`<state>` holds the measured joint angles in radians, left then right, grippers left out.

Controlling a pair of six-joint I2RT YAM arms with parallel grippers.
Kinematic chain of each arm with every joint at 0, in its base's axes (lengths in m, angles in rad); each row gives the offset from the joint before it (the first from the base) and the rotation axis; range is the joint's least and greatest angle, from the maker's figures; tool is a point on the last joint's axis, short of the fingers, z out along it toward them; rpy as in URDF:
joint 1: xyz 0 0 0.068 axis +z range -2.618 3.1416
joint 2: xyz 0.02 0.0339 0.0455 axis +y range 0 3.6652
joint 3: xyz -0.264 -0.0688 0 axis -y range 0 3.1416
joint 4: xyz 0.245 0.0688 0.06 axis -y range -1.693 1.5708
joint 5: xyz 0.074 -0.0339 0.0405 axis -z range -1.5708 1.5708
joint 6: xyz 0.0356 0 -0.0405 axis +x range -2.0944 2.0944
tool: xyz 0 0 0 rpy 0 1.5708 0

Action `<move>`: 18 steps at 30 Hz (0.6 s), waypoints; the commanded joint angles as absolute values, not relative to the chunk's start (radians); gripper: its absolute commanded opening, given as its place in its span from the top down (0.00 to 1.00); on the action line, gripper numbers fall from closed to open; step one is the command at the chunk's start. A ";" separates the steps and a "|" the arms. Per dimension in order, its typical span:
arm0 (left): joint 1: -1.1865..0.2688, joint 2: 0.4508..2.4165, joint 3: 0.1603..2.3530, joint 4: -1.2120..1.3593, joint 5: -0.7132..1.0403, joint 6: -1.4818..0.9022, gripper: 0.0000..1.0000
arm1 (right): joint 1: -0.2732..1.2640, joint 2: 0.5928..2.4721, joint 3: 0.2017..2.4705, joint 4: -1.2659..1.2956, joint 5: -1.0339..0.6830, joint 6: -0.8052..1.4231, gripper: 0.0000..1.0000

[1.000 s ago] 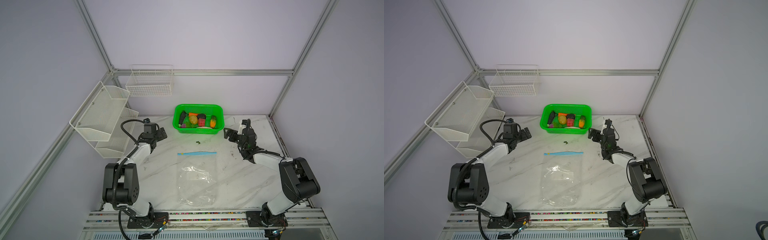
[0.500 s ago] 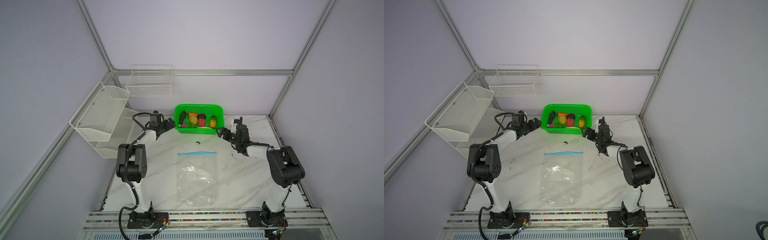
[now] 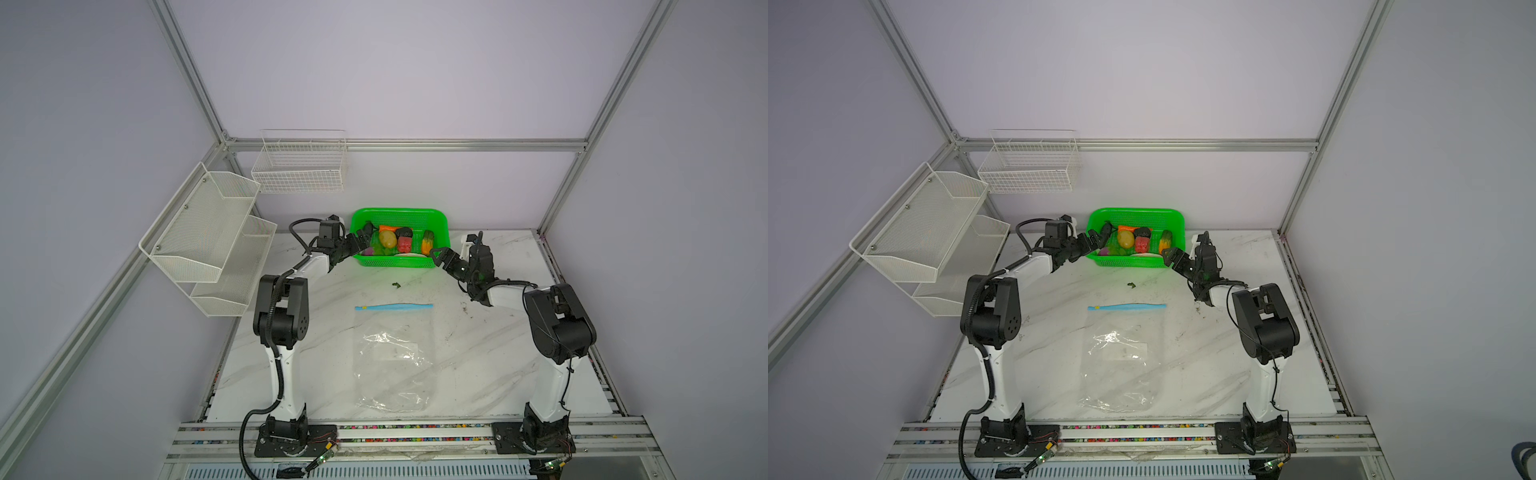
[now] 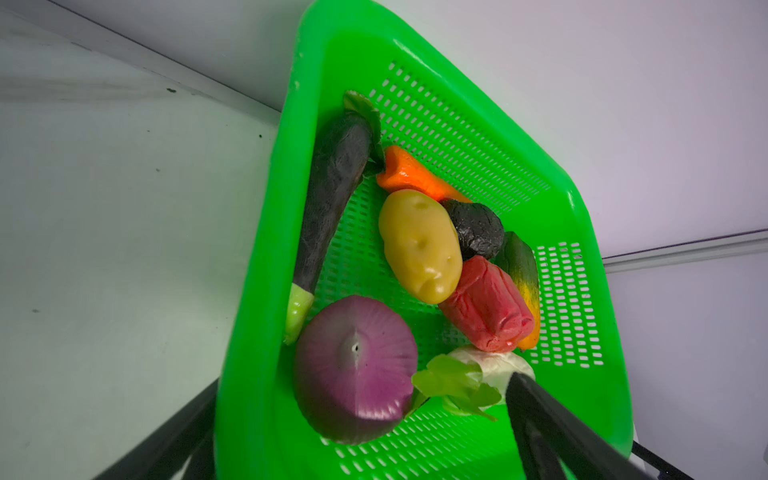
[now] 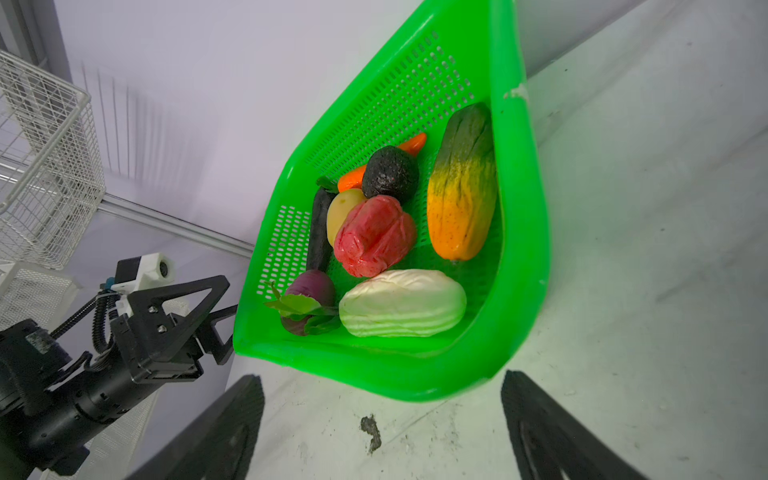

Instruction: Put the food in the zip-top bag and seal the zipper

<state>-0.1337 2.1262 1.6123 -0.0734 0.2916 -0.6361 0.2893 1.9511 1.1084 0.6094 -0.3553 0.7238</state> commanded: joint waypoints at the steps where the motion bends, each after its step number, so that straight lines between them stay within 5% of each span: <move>1: -0.172 2.113 1.707 -0.053 0.329 -0.632 0.00 | 0.269 1.962 1.154 0.632 -0.330 0.730 0.10; 18: -0.178 2.007 1.612 -0.169 0.144 -0.516 0.00 | 0.236 1.909 1.177 0.458 -0.228 0.625 0.11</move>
